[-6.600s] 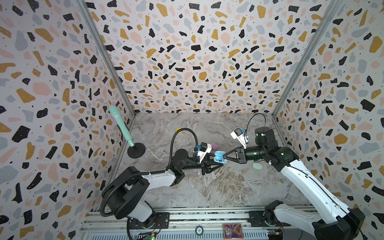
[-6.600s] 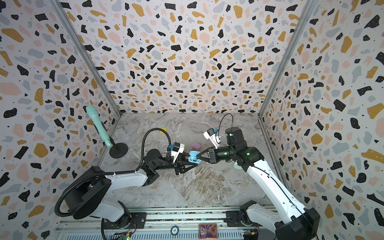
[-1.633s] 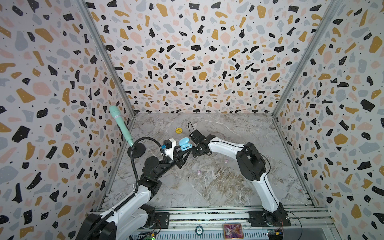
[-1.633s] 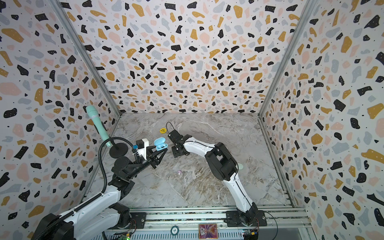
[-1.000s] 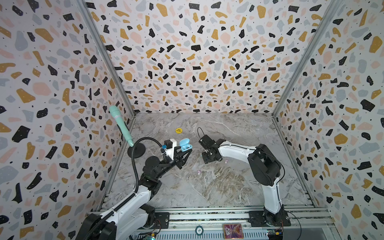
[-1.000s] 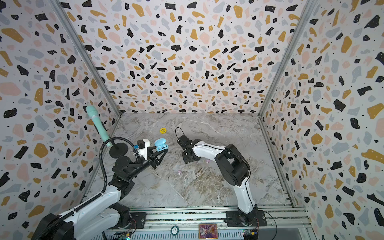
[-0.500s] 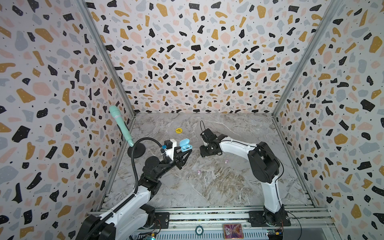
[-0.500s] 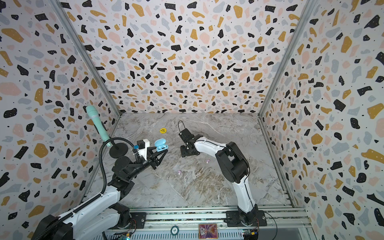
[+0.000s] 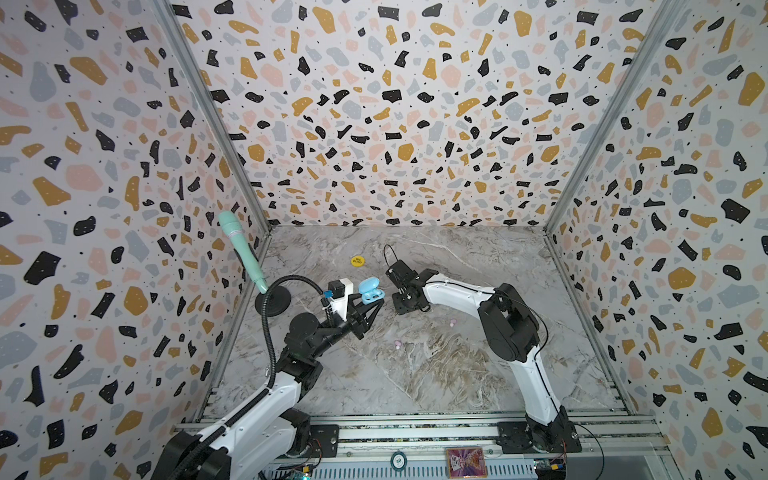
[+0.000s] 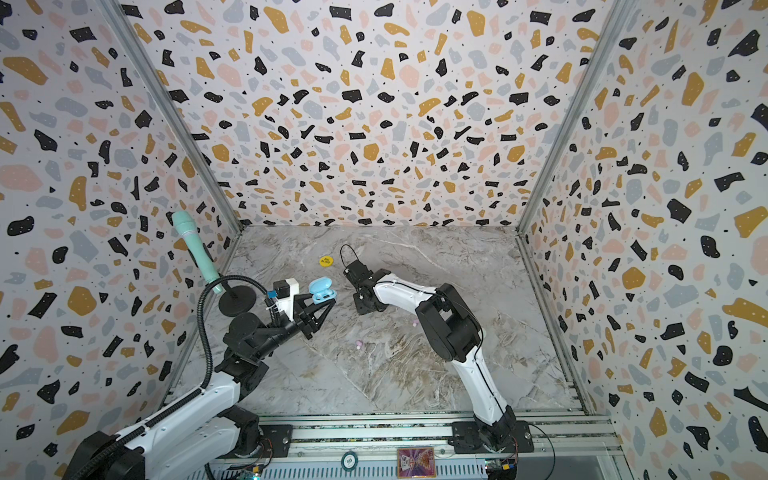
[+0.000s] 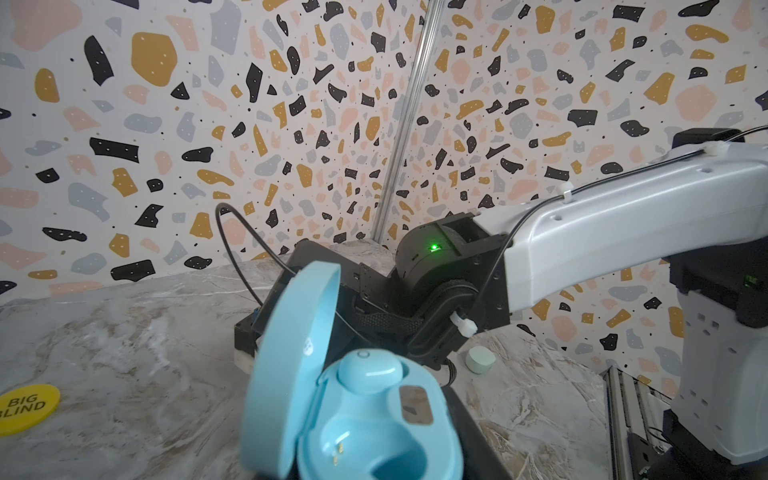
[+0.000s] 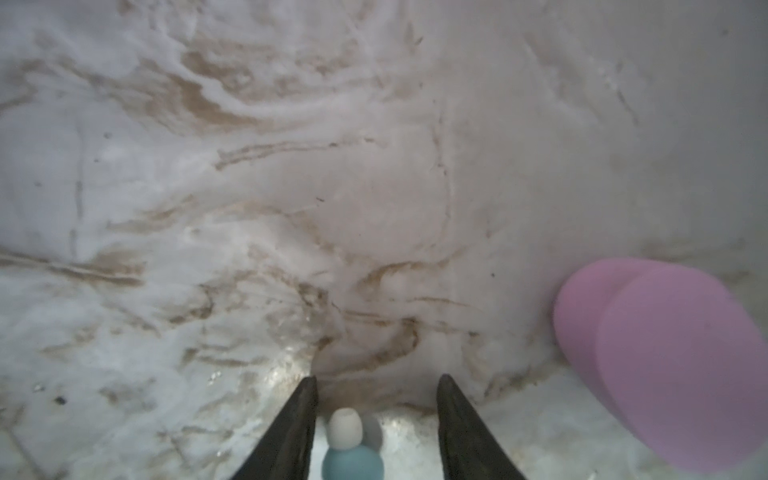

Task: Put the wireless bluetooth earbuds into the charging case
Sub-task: 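Position the open right gripper above the light-blue earbud on the table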

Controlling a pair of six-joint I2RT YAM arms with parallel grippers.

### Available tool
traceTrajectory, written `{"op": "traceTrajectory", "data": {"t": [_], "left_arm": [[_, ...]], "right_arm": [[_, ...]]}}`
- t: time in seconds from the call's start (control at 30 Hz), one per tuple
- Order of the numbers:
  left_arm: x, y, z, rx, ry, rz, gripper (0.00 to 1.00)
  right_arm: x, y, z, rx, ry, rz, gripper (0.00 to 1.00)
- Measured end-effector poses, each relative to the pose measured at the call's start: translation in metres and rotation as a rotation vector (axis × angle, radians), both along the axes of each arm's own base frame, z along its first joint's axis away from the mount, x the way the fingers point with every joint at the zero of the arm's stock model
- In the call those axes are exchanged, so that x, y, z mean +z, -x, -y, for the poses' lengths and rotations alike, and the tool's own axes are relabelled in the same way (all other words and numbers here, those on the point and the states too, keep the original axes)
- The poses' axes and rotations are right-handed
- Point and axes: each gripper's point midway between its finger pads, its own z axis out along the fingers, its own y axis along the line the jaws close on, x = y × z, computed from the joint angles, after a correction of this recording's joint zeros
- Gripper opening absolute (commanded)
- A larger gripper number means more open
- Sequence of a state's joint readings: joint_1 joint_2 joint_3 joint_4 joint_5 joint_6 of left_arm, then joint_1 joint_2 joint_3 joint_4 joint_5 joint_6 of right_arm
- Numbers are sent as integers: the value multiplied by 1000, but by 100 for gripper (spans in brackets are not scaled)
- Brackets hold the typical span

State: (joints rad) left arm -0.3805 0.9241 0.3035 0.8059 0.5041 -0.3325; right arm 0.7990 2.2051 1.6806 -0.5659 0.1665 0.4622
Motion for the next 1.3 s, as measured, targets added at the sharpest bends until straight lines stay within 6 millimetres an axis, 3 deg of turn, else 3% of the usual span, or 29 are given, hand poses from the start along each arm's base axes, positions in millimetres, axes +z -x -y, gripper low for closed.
{"op": "traceTrajectory", "data": {"t": [0.2,0.33,0.57,0.87,1.3], "left_arm": [[1,2,1,-10,0,2,12],[0,2,1,-11,0,0,12],[0,2,1,-11,0,-1,12],[0,2,1,-13,-1,-2,12],[0,2,1,-15,-1,-3,12]], "right_arm": [[1,29,42,-38,97,-26,46],[6,39,56,-50,115,-31,50],[15,41,54,-62,47,-39,59],[-1,54,72,-109,-120,-151,68],[8,55,41,-85,-329,-197,68]]}}
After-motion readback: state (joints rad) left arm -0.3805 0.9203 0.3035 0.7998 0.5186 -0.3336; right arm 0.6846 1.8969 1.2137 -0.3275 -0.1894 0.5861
